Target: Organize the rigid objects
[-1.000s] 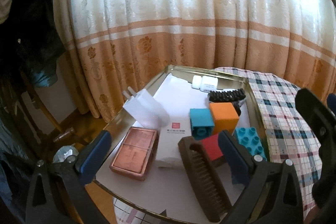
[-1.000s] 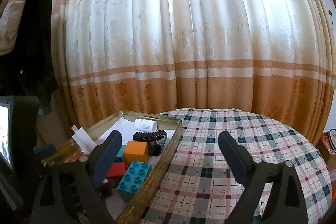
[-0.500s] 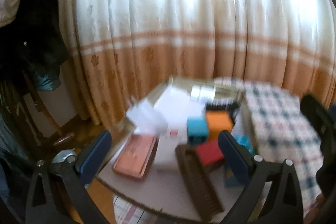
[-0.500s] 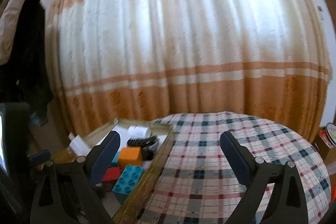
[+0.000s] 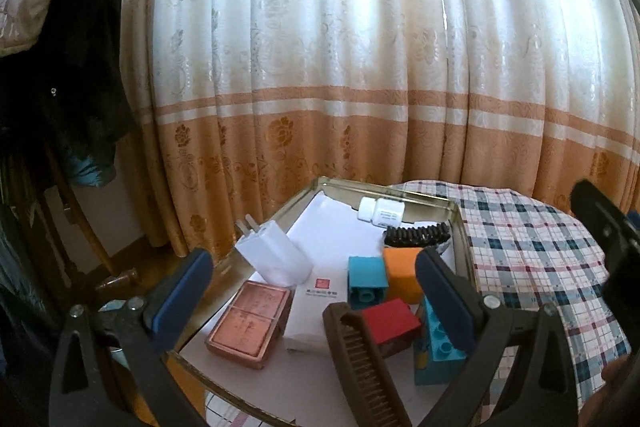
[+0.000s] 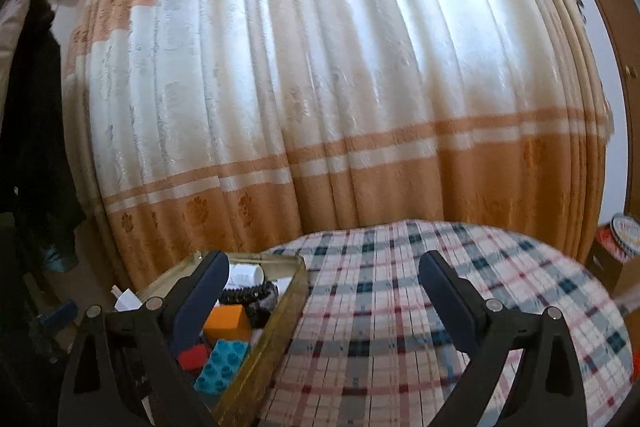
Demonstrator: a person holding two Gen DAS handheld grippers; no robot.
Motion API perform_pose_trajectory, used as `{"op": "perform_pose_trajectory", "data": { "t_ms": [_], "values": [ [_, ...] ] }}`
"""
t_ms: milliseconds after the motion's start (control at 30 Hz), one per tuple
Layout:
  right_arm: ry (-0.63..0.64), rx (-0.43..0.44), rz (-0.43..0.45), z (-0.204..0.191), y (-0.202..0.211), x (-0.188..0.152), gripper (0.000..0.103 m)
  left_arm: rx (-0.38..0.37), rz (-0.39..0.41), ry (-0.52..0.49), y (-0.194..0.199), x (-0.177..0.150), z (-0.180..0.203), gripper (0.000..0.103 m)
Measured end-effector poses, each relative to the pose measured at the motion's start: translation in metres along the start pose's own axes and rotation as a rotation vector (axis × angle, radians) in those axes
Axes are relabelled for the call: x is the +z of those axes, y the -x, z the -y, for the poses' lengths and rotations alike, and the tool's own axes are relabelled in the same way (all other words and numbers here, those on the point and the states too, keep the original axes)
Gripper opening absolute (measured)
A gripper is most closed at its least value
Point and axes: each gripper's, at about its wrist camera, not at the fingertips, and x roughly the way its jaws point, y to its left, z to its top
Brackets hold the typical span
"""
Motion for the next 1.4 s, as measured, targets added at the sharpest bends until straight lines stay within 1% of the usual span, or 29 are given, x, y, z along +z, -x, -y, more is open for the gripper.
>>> {"op": "perform_pose_trajectory", "data": {
  "t_ms": [167,333,467,533,633,733,867,1033,1167,1300,1400],
  "values": [
    [0.031,-0.002,-0.020,-0.007,-0.008,-0.001,0.098,0.019,0.012,-0.007,0.002,-0.001,0.002,0.103],
    [0.036,0.000,-0.023,-0.007,-0.009,-0.001,0.098,0.023,0.043,-0.003,0.009,-0.002,0.001,0.103],
    [0.074,0.013,-0.035,-0.015,-0.012,-0.003,0.098,0.037,0.044,0.010,0.009,-0.002,-0.003,0.103],
    [0.092,0.024,-0.030,-0.019,-0.010,-0.003,0.098,0.051,0.054,0.018,0.011,-0.002,-0.004,0.103],
    [0.101,0.039,-0.009,-0.022,-0.004,-0.003,0.098,0.051,0.074,0.025,0.014,-0.003,-0.006,0.103],
    [0.098,0.029,0.001,-0.021,-0.001,-0.004,0.098,0.053,0.072,0.027,0.015,-0.003,-0.006,0.103],
    [0.096,0.025,-0.018,-0.021,-0.001,-0.004,0.098,0.059,0.074,0.039,0.017,-0.004,-0.008,0.103],
    [0.096,0.023,0.014,-0.020,0.005,-0.004,0.098,0.075,0.063,0.048,0.014,-0.003,-0.010,0.103],
    [0.105,0.012,0.033,-0.022,0.008,-0.003,0.098,0.106,0.067,0.073,0.015,-0.003,-0.014,0.103],
    [0.104,0.008,0.032,-0.022,0.008,-0.003,0.098,0.101,0.072,0.060,0.015,-0.003,-0.012,0.103],
    [0.100,0.003,0.028,-0.022,0.007,-0.003,0.098,0.093,0.060,0.050,0.013,-0.003,-0.010,0.103]
  ]
}}
